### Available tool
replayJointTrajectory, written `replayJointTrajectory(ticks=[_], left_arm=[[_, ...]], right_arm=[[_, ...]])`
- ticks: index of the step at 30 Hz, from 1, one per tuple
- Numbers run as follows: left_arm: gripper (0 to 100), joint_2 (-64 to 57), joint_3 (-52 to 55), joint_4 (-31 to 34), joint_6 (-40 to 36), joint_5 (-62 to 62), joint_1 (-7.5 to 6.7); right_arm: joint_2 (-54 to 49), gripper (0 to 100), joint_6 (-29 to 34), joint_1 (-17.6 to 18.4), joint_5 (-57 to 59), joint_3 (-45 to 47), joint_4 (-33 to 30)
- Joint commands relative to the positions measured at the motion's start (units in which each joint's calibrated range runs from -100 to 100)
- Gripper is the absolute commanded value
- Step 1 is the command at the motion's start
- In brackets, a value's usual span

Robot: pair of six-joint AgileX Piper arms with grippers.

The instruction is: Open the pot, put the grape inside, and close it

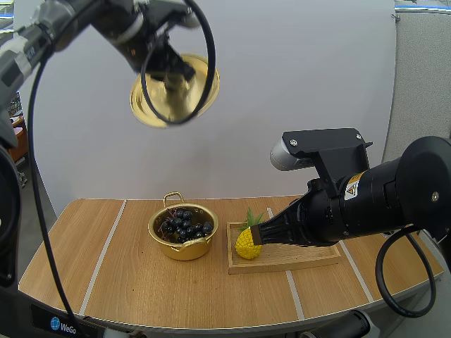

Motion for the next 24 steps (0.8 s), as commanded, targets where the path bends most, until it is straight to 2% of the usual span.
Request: replayJointTrajectory(ticks=[1,12,24], left_arm=[[0,-0.29,15.18,-2.8,2.55,0.0,-0.19],[0,2.15,29.84,-2.7,5.29,-9.43,-0.19],[0,13.91,30.68,-0.33,5.8,-9.25,-0.19]], right_arm=[[-0.76,0,-0.44,-0.18,0.0,0.03,0.52],[-0.76,0,-0.44,-0.18,0.0,0.03,0.52],[-0.76,0,-0.68,-0.18,0.0,0.03,0.52]])
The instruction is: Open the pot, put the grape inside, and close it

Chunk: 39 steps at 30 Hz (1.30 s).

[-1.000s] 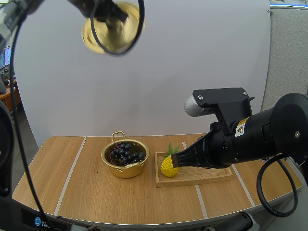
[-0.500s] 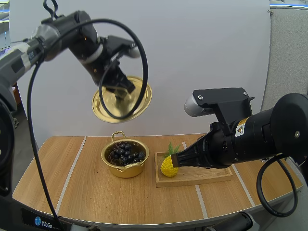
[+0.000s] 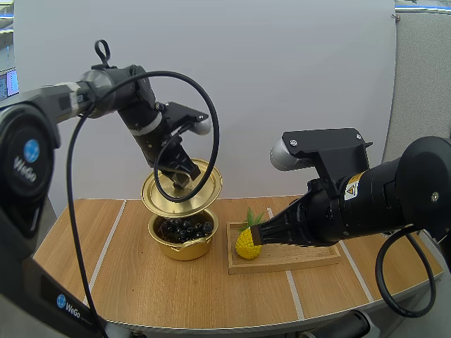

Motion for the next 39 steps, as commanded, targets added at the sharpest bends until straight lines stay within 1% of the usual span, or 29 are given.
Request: replayJointTrajectory(ticks=[1,17,39], left_arm=[[0,4.7,0.0,1.69,0.36,-1.48,-0.19],[0,13.74,0.0,2.02,0.36,-6.2,-0.19],[0,20.11,0.0,1.81,0.36,-10.07,-0.19]], right_arm=[[-0.76,0,-0.88,-0.18,0.0,0.03,0.52],[-0.76,0,-0.88,-0.18,0.0,0.03,0.52],[-0.76,0,-0.88,-0.18,0.0,0.03,0.52]])
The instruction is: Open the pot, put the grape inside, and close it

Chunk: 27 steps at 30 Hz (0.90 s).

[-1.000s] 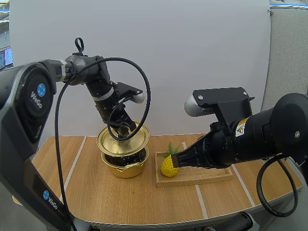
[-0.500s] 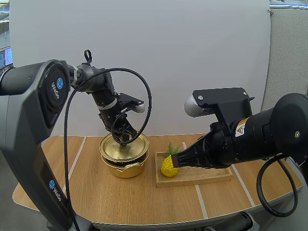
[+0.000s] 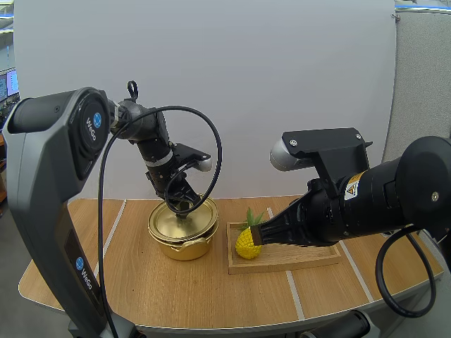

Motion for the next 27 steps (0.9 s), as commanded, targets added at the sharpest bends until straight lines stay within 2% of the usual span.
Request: replayJointTrajectory(ticks=[1,27], left_arm=[[0,1.19,-0.02,-0.67,0.18,-1.0,-0.19],[0,-3.76,-2.39,-0.82,0.18,5.79,-0.19]], right_arm=[[-0.76,0,-0.7,-0.18,0.0,0.03,0.52],[-0.76,0,-0.68,-0.18,0.0,0.03,0.52]])
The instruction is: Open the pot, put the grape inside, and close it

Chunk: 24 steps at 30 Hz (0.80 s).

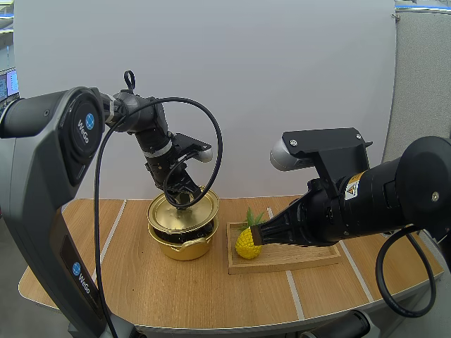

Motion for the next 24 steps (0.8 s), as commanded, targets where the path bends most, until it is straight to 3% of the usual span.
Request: replayJointTrajectory(ticks=[1,24], left_arm=[[0,-0.01,-0.4,-0.7,0.09,1.36,-0.19],[0,7.13,2.4,-0.57,0.09,-2.16,-0.19]], right_arm=[[-0.76,0,-0.68,-0.18,0.0,0.03,0.52],[-0.76,0,-0.68,-0.18,0.0,0.03,0.12]])
